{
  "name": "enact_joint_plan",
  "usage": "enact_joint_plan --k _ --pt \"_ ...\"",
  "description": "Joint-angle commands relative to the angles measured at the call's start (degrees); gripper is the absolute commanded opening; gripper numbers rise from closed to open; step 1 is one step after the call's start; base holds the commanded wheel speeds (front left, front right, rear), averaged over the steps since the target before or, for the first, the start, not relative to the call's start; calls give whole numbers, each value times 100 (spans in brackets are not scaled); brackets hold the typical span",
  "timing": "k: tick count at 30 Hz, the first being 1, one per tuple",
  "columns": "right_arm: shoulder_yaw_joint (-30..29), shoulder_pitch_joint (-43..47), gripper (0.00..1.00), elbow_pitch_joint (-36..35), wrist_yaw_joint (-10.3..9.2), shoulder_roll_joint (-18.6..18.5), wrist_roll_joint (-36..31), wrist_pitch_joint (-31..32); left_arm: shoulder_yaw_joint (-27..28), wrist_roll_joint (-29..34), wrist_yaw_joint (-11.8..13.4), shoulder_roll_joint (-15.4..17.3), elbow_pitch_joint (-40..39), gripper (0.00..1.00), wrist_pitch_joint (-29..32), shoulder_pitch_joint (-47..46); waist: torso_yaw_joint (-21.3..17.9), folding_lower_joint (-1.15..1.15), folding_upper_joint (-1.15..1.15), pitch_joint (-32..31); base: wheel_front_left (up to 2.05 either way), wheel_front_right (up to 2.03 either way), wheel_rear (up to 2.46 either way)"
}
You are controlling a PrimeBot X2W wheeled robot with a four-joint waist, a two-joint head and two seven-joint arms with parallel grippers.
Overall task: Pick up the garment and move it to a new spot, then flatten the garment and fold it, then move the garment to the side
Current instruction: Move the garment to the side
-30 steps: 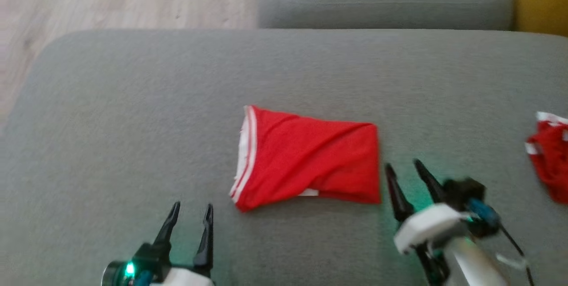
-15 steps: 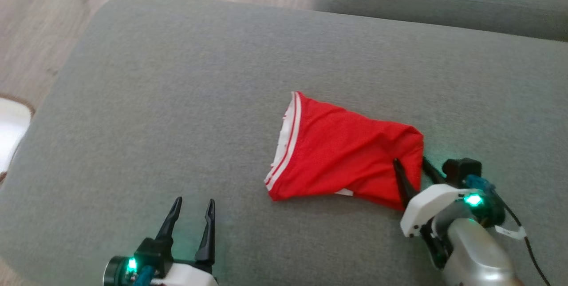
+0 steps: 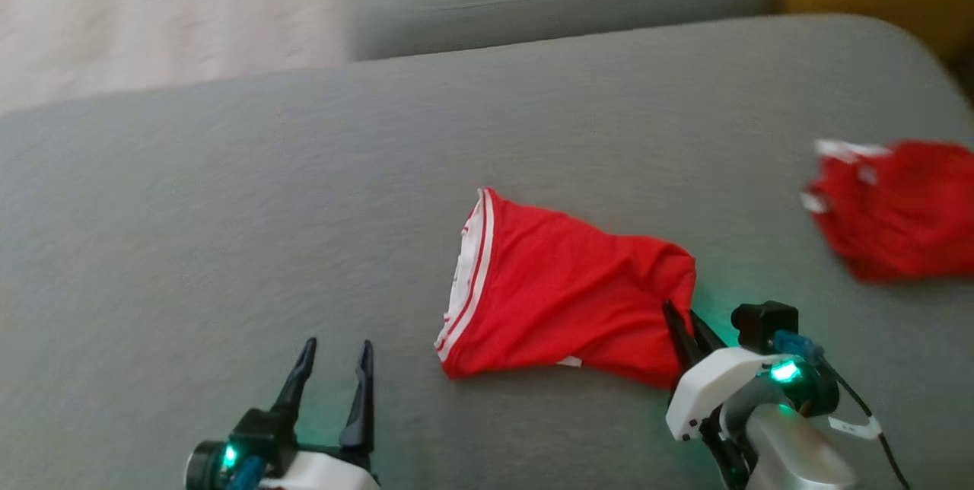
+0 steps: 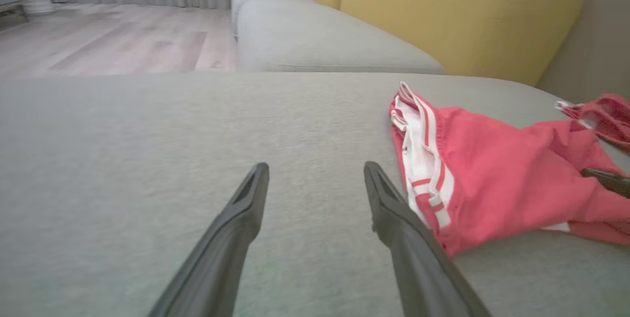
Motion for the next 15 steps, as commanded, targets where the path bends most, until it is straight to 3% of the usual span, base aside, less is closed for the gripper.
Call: enact_joint_plan --k 1,7,15 --pt "145 -19 0 -165 -5 -19 -2 -96 43 -71 38 4 -169 100 -56 -220 -1197 0 0 -120 0 0 0" --pt "166 15 0 -319 -5 -19 38 -126 -169 -207 66 4 -213 100 -56 -407 -2026 0 0 25 0 0 0" --pt "161 33 0 -651 -5 -19 157 -175 -214 -174 65 4 -177 100 -56 -457 -2376 0 0 171 0 0 0"
